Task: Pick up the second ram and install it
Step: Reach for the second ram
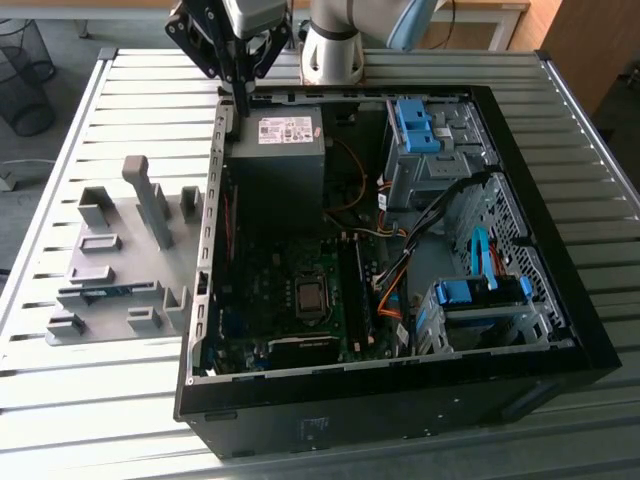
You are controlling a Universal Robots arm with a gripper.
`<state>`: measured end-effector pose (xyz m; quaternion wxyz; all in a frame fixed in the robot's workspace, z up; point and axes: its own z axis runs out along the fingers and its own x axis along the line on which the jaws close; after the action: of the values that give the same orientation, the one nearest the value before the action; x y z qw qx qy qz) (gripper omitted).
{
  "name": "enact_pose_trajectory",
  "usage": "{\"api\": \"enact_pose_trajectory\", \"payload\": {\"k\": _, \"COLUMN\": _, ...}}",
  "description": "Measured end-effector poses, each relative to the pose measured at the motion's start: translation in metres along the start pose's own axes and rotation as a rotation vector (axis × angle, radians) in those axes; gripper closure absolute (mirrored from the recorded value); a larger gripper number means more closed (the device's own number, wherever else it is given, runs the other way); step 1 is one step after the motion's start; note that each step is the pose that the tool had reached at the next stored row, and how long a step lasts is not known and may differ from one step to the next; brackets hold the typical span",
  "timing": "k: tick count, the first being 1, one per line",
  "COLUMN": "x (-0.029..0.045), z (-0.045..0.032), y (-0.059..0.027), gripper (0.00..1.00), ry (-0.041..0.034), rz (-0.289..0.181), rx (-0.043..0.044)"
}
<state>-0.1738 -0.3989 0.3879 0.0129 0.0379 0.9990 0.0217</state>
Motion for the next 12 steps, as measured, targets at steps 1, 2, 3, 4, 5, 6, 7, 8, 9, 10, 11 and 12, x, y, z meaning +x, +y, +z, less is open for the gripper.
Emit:
{"api": "enact_pose_trajectory", "payload": {"k": 1, "x": 0.0005, "z": 0.0001, "y": -0.0001, "gripper": 0.90, "ry": 0.0000, "rz": 0.000, "rx": 0.0000}}
{"api": "enact_pose_trajectory", "payload": {"k": 2, "x": 0.0010, "z": 0.0001, "y": -0.0001, "gripper": 0.90, "ry": 0.0000, "rz": 0.000, "rx": 0.0000}}
{"api": "enact_pose_trajectory", "payload": {"k": 3, "x": 0.0015, "z": 0.0002, "y": -0.0001, "gripper": 0.90, "ry": -0.0001, "rz": 0.000, "rx": 0.0000}}
{"api": "enact_pose_trajectory", "payload": {"k": 4, "x": 0.0020, "z": 0.0003, "y": -0.0002, "gripper": 0.90, "ry": 0.0000, "rz": 0.000, "rx": 0.0000}}
{"api": "enact_pose_trajectory", "payload": {"k": 5, "x": 0.0025, "z": 0.0004, "y": -0.0002, "gripper": 0.90, "ry": -0.0001, "rz": 0.000, "rx": 0.0000}}
{"api": "enact_pose_trajectory", "payload": {"k": 6, "x": 0.0029, "z": 0.0004, "y": -0.0003, "gripper": 0.90, "ry": 0.0000, "rz": 0.000, "rx": -0.0001}}
{"api": "enact_pose_trajectory", "payload": {"k": 7, "x": 0.0034, "z": 0.0005, "y": -0.0003, "gripper": 0.90, "ry": -0.0001, "rz": 0.000, "rx": -0.0001}}
{"api": "enact_pose_trajectory", "payload": {"k": 8, "x": 0.0039, "z": 0.0005, "y": -0.0003, "gripper": 0.90, "ry": 0.0000, "rz": 0.000, "rx": 0.0000}}
{"api": "enact_pose_trajectory", "payload": {"k": 9, "x": 0.0043, "z": 0.0006, "y": -0.0004, "gripper": 0.90, "ry": -0.0001, "rz": 0.000, "rx": 0.0000}}
{"api": "enact_pose_trajectory", "payload": {"k": 10, "x": 0.0048, "z": 0.0007, "y": -0.0004, "gripper": 0.90, "ry": 0.0000, "rz": 0.000, "rx": 0.0000}}
{"api": "enact_pose_trajectory", "payload": {"k": 11, "x": 0.0052, "z": 0.0007, "y": -0.0004, "gripper": 0.90, "ry": 0.0000, "rz": 0.000, "rx": 0.0000}}
{"api": "enact_pose_trajectory", "payload": {"k": 12, "x": 0.0057, "z": 0.0008, "y": -0.0005, "gripper": 0.90, "ry": 0.0000, "rz": 0.000, "rx": 0.0000}}
